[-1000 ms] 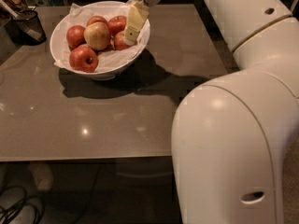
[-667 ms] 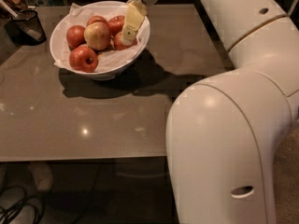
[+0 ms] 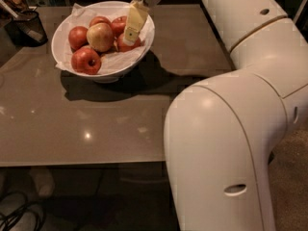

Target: Pick apple from white bowl

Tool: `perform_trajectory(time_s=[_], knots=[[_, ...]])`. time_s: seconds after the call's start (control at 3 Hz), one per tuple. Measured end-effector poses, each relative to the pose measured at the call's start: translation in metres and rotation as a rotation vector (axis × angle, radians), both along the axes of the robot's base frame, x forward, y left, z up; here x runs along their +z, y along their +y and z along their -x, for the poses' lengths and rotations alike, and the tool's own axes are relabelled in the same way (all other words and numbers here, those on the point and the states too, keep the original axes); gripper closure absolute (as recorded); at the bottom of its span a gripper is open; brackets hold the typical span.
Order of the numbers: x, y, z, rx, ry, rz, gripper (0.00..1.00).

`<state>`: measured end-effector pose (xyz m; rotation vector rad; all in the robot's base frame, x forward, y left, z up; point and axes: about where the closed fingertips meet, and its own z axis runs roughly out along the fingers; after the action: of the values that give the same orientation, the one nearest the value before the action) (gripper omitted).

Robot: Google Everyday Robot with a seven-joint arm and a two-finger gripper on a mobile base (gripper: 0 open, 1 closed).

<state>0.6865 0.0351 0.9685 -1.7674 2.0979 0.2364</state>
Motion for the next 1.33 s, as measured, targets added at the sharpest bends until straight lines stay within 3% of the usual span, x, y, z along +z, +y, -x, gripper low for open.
perform_trajectory(time_s=[1.33], knots=[[-0.012,0.007,-0.008,-0.013,0.035,-0.003,0.29]])
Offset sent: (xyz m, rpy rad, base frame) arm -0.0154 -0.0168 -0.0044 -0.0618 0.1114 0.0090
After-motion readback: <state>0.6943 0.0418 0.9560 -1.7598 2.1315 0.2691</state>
